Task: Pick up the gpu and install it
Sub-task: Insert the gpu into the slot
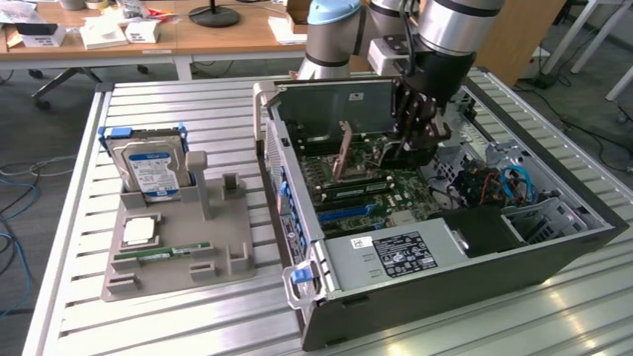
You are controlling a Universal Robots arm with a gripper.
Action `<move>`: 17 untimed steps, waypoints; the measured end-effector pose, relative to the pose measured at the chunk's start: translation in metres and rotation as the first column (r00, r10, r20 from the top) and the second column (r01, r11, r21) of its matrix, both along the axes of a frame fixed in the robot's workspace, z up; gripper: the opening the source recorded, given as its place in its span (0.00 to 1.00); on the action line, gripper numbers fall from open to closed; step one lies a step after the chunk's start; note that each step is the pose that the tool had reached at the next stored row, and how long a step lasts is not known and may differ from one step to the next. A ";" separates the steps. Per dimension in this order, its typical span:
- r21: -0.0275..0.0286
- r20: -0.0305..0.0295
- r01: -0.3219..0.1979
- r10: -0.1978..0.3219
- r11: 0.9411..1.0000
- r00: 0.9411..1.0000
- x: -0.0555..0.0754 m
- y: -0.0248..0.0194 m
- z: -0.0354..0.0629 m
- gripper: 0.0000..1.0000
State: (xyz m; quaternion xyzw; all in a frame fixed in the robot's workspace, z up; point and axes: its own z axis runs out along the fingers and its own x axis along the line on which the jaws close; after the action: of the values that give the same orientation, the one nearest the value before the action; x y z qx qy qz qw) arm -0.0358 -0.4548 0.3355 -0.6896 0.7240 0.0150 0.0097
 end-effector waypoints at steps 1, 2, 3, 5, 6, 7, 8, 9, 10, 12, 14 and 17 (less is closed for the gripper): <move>0.000 0.000 0.000 0.000 1.000 1.000 0.000 -0.0010 0.0000 0.26; 0.000 0.000 0.000 0.000 1.000 1.000 0.000 -0.0019 0.0000 0.26; 0.000 0.000 0.000 0.000 1.000 1.000 -0.001 -0.0027 0.0000 0.26; 0.000 0.000 0.000 0.000 1.000 1.000 -0.001 -0.0032 0.0000 0.26; 0.000 0.000 0.000 0.000 1.000 1.000 -0.001 -0.0032 0.0000 0.26; 0.000 0.000 0.000 0.000 1.000 1.000 -0.001 -0.0032 0.0000 0.26; 0.000 0.000 0.000 0.000 1.000 1.000 -0.001 -0.0032 0.0000 0.26; 0.000 0.000 0.000 0.000 1.000 1.000 -0.001 -0.0032 0.0000 0.26; 0.000 0.000 0.000 0.000 1.000 1.000 -0.001 -0.0032 -0.0001 0.26; 0.000 0.000 0.000 0.000 1.000 1.000 -0.001 -0.0033 -0.0016 0.26; 0.000 0.000 0.000 0.000 1.000 1.000 -0.001 -0.0032 -0.0038 0.26; 0.000 0.000 0.000 0.000 1.000 1.000 -0.001 -0.0032 -0.0075 0.26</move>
State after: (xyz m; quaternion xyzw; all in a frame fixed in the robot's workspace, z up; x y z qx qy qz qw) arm -0.0365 -0.4581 0.3280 -0.6895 0.7240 0.0150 0.0097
